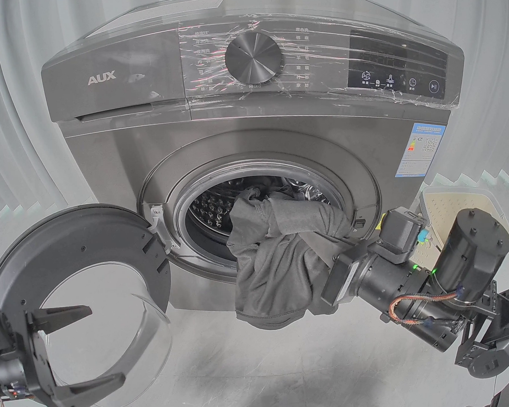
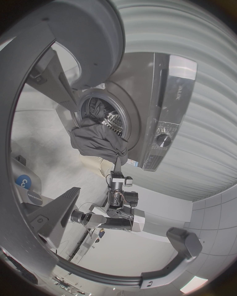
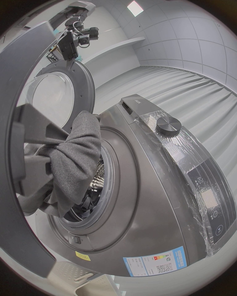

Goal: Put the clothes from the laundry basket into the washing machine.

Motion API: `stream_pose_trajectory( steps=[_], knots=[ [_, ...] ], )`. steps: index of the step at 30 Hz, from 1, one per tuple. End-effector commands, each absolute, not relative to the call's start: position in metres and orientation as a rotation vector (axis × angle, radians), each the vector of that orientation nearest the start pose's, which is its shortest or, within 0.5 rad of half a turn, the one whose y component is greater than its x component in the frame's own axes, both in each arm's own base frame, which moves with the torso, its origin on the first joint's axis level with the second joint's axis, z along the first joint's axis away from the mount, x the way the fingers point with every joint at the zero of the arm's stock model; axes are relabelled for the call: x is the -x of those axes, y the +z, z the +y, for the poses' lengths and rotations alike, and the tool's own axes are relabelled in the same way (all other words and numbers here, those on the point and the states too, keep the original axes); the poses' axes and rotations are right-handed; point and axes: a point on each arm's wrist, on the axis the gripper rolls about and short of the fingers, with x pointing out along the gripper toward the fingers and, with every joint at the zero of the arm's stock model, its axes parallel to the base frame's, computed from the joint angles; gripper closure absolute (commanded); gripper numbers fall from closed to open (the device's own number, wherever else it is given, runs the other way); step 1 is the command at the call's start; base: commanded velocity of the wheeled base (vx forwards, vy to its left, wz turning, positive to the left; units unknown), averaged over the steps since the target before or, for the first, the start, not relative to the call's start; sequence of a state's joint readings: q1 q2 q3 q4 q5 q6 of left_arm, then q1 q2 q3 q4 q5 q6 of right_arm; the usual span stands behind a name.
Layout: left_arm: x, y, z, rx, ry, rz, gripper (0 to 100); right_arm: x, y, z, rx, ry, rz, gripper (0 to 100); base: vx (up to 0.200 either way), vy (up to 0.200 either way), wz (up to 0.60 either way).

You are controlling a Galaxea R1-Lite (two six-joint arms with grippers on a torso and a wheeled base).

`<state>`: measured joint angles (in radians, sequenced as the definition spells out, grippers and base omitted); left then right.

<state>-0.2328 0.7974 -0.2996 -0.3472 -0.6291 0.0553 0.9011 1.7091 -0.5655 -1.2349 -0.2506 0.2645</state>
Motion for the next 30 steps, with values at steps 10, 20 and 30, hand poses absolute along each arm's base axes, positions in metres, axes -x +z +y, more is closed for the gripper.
stream_pose_trajectory(
  steps=[10,20,30],
  knots=[
    [-0.175,0.144,-0.097,-0.032,-0.987,0.330,0,-0.202,0.191,0.222,-0.334,0.618,-0.050,100,0.000,0.000,0.00],
    [-0.198,0.120,-0.117,-0.036,-1.034,0.422,0,-0.198,0.189,0.224,-0.331,0.629,-0.041,100,0.000,0.000,0.00],
    [-0.225,0.095,-0.130,-0.021,-1.013,0.420,0,-0.194,0.190,0.226,-0.331,0.640,-0.043,100,0.000,0.000,0.00]
  ],
)
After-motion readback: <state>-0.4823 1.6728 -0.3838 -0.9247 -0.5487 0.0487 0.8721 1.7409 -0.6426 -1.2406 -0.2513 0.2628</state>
